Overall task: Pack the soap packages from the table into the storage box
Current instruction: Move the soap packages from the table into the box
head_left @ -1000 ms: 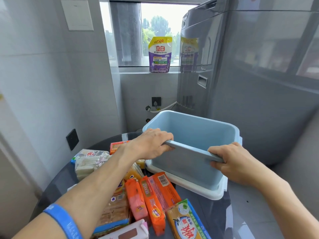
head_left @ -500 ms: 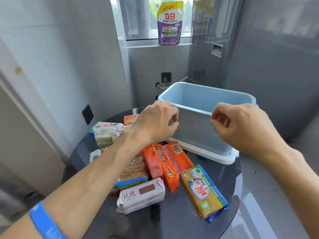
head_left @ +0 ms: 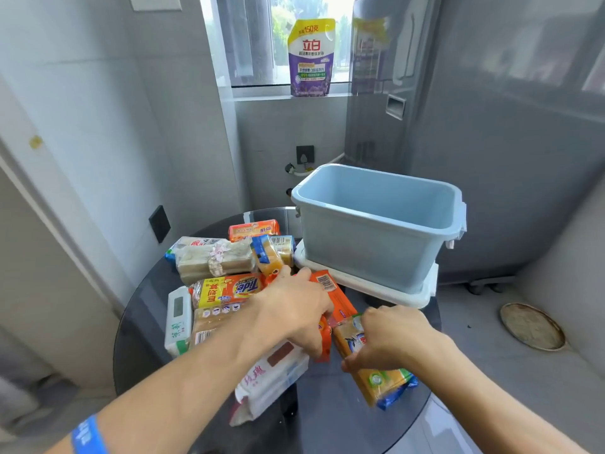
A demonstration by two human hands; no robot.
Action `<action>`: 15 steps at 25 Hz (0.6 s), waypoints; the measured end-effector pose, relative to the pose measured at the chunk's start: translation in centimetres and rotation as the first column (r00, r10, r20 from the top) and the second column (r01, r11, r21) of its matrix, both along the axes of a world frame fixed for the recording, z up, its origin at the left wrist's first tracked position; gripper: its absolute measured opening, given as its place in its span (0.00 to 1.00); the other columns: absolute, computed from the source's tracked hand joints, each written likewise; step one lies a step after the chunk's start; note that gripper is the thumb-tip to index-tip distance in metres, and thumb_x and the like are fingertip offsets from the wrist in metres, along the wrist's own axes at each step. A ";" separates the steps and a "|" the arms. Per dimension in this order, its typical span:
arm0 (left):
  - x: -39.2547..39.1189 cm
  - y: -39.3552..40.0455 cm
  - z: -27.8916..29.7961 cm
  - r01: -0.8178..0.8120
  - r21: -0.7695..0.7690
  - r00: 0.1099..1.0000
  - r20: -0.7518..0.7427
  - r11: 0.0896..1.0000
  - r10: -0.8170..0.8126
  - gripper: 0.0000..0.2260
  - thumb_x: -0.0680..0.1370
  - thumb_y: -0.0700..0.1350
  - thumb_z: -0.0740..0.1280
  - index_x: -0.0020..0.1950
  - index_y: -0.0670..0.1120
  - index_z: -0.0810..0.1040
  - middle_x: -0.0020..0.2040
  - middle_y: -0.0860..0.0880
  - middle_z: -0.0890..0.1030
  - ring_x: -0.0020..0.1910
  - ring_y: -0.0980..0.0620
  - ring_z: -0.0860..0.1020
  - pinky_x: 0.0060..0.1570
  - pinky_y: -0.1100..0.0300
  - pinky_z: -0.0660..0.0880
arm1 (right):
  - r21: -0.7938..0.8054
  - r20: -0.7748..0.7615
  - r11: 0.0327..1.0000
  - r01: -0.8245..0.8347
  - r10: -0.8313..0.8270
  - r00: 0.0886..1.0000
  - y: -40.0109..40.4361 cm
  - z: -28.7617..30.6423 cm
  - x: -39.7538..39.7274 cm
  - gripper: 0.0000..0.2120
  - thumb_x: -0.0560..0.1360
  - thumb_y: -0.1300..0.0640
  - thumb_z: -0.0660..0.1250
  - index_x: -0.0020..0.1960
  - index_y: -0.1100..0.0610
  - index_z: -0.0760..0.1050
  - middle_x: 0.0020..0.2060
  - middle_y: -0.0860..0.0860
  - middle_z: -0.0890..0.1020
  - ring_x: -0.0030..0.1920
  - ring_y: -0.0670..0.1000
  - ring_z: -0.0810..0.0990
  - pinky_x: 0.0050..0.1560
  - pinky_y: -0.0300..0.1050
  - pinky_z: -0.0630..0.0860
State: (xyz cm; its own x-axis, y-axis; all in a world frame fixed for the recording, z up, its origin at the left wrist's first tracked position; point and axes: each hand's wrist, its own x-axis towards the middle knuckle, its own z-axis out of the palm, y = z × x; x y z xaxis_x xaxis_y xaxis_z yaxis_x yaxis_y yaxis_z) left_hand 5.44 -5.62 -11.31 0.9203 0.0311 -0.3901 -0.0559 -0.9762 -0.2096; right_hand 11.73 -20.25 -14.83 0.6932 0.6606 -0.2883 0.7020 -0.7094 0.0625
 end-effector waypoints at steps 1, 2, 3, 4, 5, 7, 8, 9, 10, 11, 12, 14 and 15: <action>0.1 -0.6 -0.4 0.023 0.046 0.998 0.052 0.999 -0.025 0.21 0.68 0.62 0.71 0.57 0.54 0.77 0.54 0.50 0.77 0.56 0.46 0.67 0.50 0.50 0.62 | 0.012 -0.032 1.000 0.024 -0.024 0.999 0.0 -0.1 0.2 0.26 0.60 0.29 0.68 0.42 0.50 0.71 0.39 0.48 0.78 0.40 0.53 0.75 0.35 0.44 0.68; 0.4 -1.1 -0.6 0.033 0.082 0.996 0.080 0.996 -0.040 0.20 0.69 0.61 0.71 0.56 0.53 0.77 0.54 0.49 0.78 0.57 0.46 0.68 0.49 0.50 0.62 | 0.026 -0.062 0.999 0.040 -0.039 0.997 0.0 -0.2 0.5 0.24 0.59 0.31 0.67 0.39 0.51 0.70 0.37 0.46 0.77 0.37 0.52 0.75 0.33 0.43 0.67; 0.6 -1.2 -0.7 0.025 0.103 0.997 0.071 0.994 -0.032 0.20 0.69 0.60 0.72 0.56 0.52 0.77 0.55 0.49 0.78 0.58 0.46 0.68 0.49 0.51 0.64 | 0.034 -0.096 0.998 0.059 -0.056 0.994 -0.1 -0.2 0.9 0.23 0.58 0.33 0.66 0.37 0.51 0.70 0.34 0.46 0.77 0.35 0.51 0.75 0.31 0.42 0.67; 0.9 -0.9 -0.6 0.006 0.113 1.000 0.029 0.994 -0.010 0.21 0.69 0.58 0.74 0.57 0.52 0.76 0.56 0.49 0.77 0.59 0.46 0.67 0.50 0.52 0.67 | 0.046 -0.147 0.995 0.087 -0.080 0.986 -0.3 -0.1 1.4 0.21 0.57 0.34 0.65 0.35 0.52 0.71 0.33 0.46 0.77 0.33 0.49 0.75 0.30 0.41 0.67; 1.1 -0.5 -0.4 -0.010 0.124 0.999 -0.034 0.992 0.014 0.23 0.68 0.56 0.75 0.60 0.52 0.76 0.57 0.49 0.76 0.60 0.46 0.66 0.51 0.52 0.69 | 0.063 -0.223 0.989 0.135 -0.118 0.968 -0.6 0.1 1.9 0.21 0.57 0.35 0.63 0.35 0.52 0.72 0.32 0.46 0.79 0.32 0.48 0.76 0.30 0.41 0.69; 1.2 0.1 -0.1 -0.012 0.143 0.996 -0.086 0.990 0.024 0.23 0.68 0.49 0.75 0.62 0.51 0.74 0.58 0.48 0.75 0.60 0.46 0.65 0.49 0.53 0.69 | 0.090 -0.379 0.969 0.232 -0.182 0.907 -1.5 0.7 2.9 0.22 0.57 0.35 0.63 0.39 0.52 0.76 0.36 0.48 0.82 0.36 0.49 0.81 0.31 0.42 0.75; 1.2 0.3 -0.1 -0.004 0.132 0.999 -0.050 0.991 0.010 0.19 0.70 0.45 0.74 0.59 0.51 0.75 0.57 0.47 0.76 0.57 0.47 0.66 0.45 0.54 0.67 | 0.103 -0.439 0.959 0.264 -0.194 0.877 -1.8 1.1 3.4 0.22 0.57 0.36 0.64 0.41 0.52 0.77 0.38 0.48 0.83 0.37 0.50 0.82 0.31 0.42 0.77; 1.0 0.4 -0.1 -0.001 0.106 1.000 0.005 0.994 0.000 0.14 0.71 0.42 0.72 0.54 0.50 0.76 0.56 0.47 0.76 0.51 0.48 0.66 0.42 0.56 0.63 | 0.123 -0.499 0.946 0.299 -0.201 0.843 -2.2 1.6 3.7 0.22 0.57 0.37 0.66 0.42 0.52 0.77 0.39 0.49 0.83 0.38 0.50 0.83 0.29 0.42 0.77; 0.9 0.5 0.1 0.003 0.082 0.998 0.062 0.997 -0.008 0.10 0.71 0.42 0.70 0.50 0.51 0.75 0.54 0.46 0.76 0.44 0.50 0.63 0.40 0.56 0.60 | 0.160 -0.559 0.930 0.331 -0.191 0.807 -2.5 2.1 4.0 0.20 0.57 0.39 0.68 0.42 0.52 0.77 0.38 0.49 0.82 0.36 0.51 0.84 0.27 0.42 0.77; 0.8 0.7 0.3 0.015 0.063 0.994 0.111 0.998 -0.022 0.08 0.72 0.43 0.70 0.49 0.51 0.76 0.54 0.46 0.76 0.41 0.51 0.60 0.39 0.56 0.58 | 0.202 -0.617 0.913 0.354 -0.162 0.770 -2.8 2.7 4.3 0.18 0.58 0.40 0.69 0.40 0.52 0.77 0.37 0.49 0.82 0.35 0.51 0.83 0.27 0.42 0.77; 0.7 1.0 0.6 0.031 0.037 0.988 0.153 0.999 -0.036 0.07 0.73 0.45 0.70 0.50 0.53 0.78 0.53 0.47 0.76 0.41 0.50 0.61 0.40 0.57 0.59 | 0.247 -0.668 0.896 0.369 -0.119 0.735 -3.1 3.5 4.6 0.16 0.59 0.41 0.70 0.39 0.52 0.77 0.36 0.50 0.81 0.33 0.52 0.83 0.28 0.43 0.77; 0.5 2.2 1.6 0.045 -0.132 0.965 0.262 0.990 -0.010 0.06 0.72 0.52 0.72 0.47 0.55 0.79 0.47 0.50 0.77 0.45 0.50 0.70 0.44 0.56 0.68 | 0.340 -0.738 0.846 0.410 -0.030 0.674 -4.0 5.2 4.3 0.12 0.60 0.43 0.70 0.36 0.50 0.79 0.33 0.51 0.82 0.32 0.53 0.82 0.29 0.44 0.77; 0.3 3.1 2.5 0.040 -0.297 0.949 0.311 0.954 0.057 0.05 0.71 0.53 0.73 0.43 0.56 0.79 0.43 0.53 0.78 0.44 0.52 0.74 0.44 0.57 0.71 | 0.387 -0.771 0.804 0.451 0.015 0.636 -4.3 6.1 4.5 0.11 0.61 0.43 0.69 0.36 0.50 0.80 0.33 0.51 0.83 0.33 0.53 0.82 0.30 0.44 0.77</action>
